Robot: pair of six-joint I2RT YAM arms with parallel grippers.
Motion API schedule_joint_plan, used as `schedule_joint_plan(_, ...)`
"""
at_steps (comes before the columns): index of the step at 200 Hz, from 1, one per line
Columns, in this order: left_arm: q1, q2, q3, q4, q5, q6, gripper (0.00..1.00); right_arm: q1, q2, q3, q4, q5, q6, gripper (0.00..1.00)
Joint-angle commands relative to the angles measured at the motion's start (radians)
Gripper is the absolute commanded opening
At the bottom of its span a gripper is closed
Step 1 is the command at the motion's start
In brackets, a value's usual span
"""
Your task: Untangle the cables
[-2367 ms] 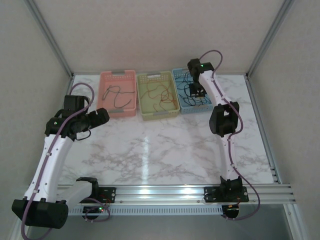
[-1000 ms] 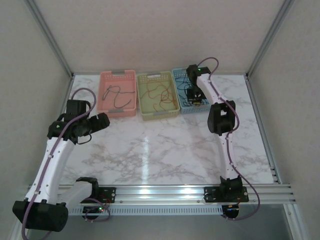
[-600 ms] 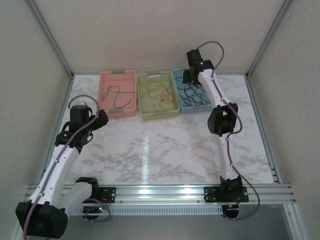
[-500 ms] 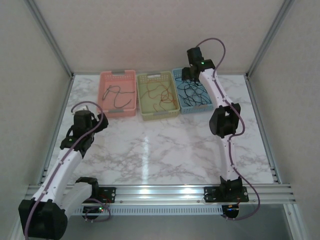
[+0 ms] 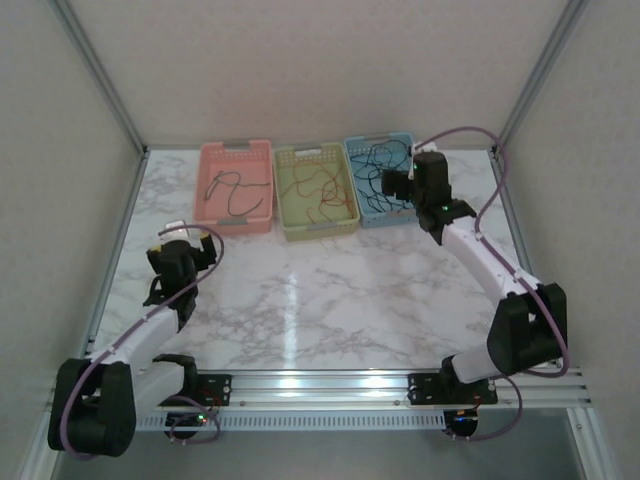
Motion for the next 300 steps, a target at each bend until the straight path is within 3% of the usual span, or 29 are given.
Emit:
schedule_joint_plan(1, 0.011, 0.041, -0.030, 0.202, -0.018, 0.064, 1.00, -0.011, -0.102, -0.208, 0.221, 0.050, -0.028, 0.91)
schedule_joint_plan(49, 0.027, 0.187, -0.058, 0.416, 0.088, 0.116, 1.00, -0.062, -0.290, -0.564, 0.449, 0.167, 0.052, 0.92)
schedule_joint_plan(87, 0.027, 0.217, -0.028, 0.376, 0.129, 0.128, 1.00, -0.110, -0.314, -0.621, 0.400, 0.200, 0.051, 0.92)
schedule_joint_plan(110, 0.027, 0.221, -0.023, 0.371, 0.147, 0.136, 1.00, -0.118, -0.313, -0.712, 0.504, 0.205, 0.022, 0.92)
schedule_joint_plan(148, 0.024, 0.216, -0.026, 0.362, 0.208, 0.170, 1.00, -0.163, -0.237, -0.779, 0.688, 0.186, 0.008, 0.92)
schedule_joint_plan(207, 0.025, 0.079, -0.135, 0.413, 0.156, 0.083, 1.00, -0.221, -0.082, -0.814, 0.944, 0.126, -0.022, 0.91)
schedule_joint_plan(232, 0.028, 0.196, -0.107, 0.523, 0.182, 0.086, 1.00, -0.221, 0.007, -0.817, 1.048, 0.102, -0.045, 0.91)
schedule_joint_plan(245, 0.033, 0.239, -0.052, 0.470, 0.241, 0.074, 1.00, -0.222, 0.038, -0.812, 1.067, 0.078, -0.055, 0.90)
schedule_joint_plan(262, 0.033, 0.402, -0.063, 0.661, 0.266, 0.059, 1.00, -0.222, 0.068, -0.821, 1.104, 0.040, -0.066, 0.90)
schedule_joint_plan(273, 0.042, 0.470, 0.002, 0.591, 0.283, 0.056, 1.00, -0.222, 0.145, -0.812, 1.187, 0.052, -0.076, 0.92)
schedule_joint_plan(284, 0.053, 0.476, 0.054, 0.496, 0.296, 0.052, 1.00, -0.223, 0.109, -0.756, 1.011, 0.004, -0.076, 0.92)
schedule_joint_plan(300, 0.062, 0.480, 0.066, 0.476, 0.298, 0.041, 1.00, -0.224, 0.125, -0.718, 0.963, -0.015, -0.086, 0.92)
